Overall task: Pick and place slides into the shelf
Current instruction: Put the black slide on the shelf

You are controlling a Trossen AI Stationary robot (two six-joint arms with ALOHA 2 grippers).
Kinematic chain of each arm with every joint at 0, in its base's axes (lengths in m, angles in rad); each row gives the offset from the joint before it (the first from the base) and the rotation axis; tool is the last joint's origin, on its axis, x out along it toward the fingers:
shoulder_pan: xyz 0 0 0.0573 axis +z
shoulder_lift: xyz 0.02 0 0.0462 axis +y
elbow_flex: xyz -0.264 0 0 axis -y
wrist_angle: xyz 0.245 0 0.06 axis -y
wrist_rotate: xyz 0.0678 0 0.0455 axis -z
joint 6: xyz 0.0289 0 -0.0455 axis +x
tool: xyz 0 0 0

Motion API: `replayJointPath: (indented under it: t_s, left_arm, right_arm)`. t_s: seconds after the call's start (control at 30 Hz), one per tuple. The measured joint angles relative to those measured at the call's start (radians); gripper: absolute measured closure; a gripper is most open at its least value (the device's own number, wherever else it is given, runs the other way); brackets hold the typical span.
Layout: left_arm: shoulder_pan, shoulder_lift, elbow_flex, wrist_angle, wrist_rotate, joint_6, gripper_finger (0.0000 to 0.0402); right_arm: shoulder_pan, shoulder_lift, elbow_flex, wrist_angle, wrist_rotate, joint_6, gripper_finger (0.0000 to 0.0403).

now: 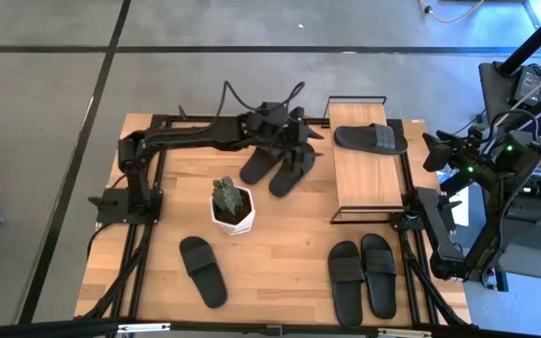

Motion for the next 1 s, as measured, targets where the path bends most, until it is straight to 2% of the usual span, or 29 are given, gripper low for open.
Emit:
replayJointPath:
  t_s: [0.2,0.4,0.5,0.7,1.0]
  left_arm:
    - [0.019,0.083,0.001,0.178,-0.002,-0.138,0.0195]
    - [0.062,0.154,0.001,0.305,-0.006,-0.465,0.0195]
    - [0.090,0.170,0.001,0.321,-0.006,-0.623,0.0195]
    - [0.137,0.180,0.001,0.330,0.014,-0.836,0.0195]
    - [0.156,0.215,0.002,0.391,0.117,-1.038,0.0198]
  right_arm:
    - [0.000,0.000,0.000,-0.009,0.000,0.002,0.0183]
    - [0.000,0.000,0.000,-0.010,0.000,0.002,0.0183]
    - [0.000,0.000,0.000,-0.009,0.000,0.002,0.0183]
    - [0.000,0.000,0.000,-0.009,0.000,-0.001,0.0183]
    - [0.000,0.000,-0.001,-0.009,0.000,-0.021,0.0183]
